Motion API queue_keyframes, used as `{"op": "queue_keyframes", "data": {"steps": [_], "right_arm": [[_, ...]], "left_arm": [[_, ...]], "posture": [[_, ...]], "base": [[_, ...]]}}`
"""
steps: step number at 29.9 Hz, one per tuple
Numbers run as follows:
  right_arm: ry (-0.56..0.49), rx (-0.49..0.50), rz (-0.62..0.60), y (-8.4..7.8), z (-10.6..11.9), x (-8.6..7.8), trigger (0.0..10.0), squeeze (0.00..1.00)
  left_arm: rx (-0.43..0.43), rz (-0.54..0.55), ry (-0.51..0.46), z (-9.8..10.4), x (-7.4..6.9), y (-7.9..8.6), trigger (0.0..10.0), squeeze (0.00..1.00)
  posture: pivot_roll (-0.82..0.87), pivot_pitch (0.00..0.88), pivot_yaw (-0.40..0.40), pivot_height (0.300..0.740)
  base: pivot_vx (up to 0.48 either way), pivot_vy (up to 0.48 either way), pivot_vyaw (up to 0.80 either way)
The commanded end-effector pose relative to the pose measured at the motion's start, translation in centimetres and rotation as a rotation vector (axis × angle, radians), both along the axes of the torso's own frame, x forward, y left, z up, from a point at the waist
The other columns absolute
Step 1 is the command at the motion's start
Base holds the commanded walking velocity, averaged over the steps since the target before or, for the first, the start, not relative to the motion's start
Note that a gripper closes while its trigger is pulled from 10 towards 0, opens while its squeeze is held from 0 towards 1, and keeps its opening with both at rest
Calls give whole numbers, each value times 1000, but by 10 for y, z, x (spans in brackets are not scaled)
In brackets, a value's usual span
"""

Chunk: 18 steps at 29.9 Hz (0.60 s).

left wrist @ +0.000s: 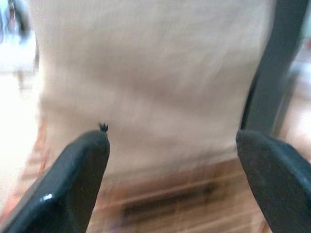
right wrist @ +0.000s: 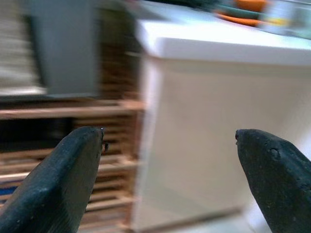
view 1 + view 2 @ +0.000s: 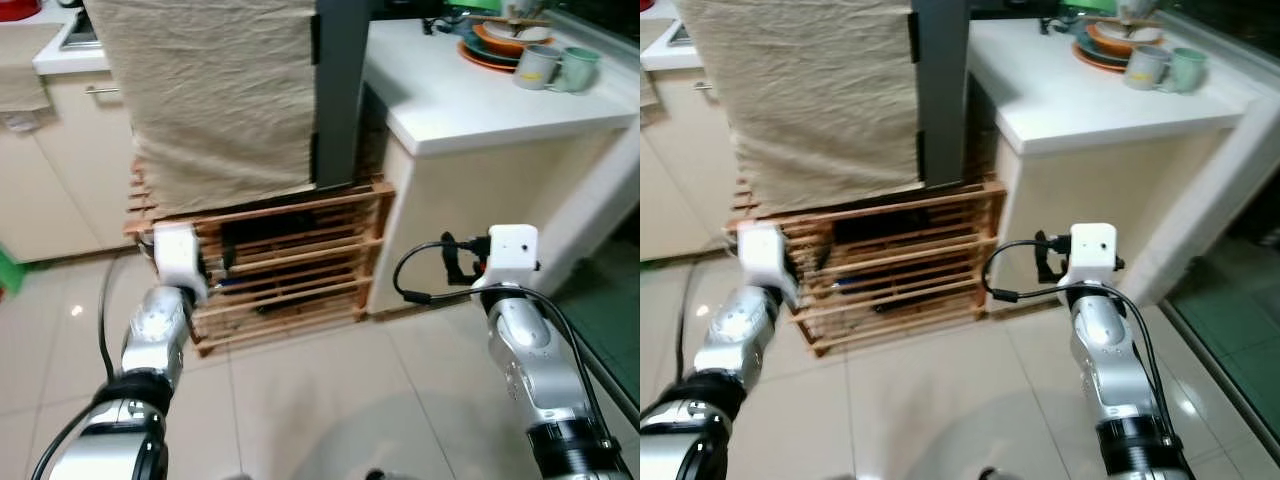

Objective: Restocking fridge

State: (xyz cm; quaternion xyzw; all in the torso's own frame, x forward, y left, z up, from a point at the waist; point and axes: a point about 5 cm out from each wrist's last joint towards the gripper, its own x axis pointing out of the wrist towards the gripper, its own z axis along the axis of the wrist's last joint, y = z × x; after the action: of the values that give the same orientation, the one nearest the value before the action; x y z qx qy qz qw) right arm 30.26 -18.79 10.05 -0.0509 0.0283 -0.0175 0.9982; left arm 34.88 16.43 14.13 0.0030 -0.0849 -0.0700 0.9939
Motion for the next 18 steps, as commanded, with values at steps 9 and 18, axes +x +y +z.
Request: {"op": "queue_keyframes", "data": {"steps": [9,18], "right_arm": [[-28,-43,-4,-4,-2,1,10000,0],[-24,-31,-17,-4,-5,-1,10000,0]], "left_arm": [[-52,-50,-15,16,-8,-19,10000,0],[-131,-70,12,20,-18,-19,10000,0]], "posture": [[-2,0,-2,740],[-8,0,2,740]], "base": [[0,480,0],[0,480,-606]]}}
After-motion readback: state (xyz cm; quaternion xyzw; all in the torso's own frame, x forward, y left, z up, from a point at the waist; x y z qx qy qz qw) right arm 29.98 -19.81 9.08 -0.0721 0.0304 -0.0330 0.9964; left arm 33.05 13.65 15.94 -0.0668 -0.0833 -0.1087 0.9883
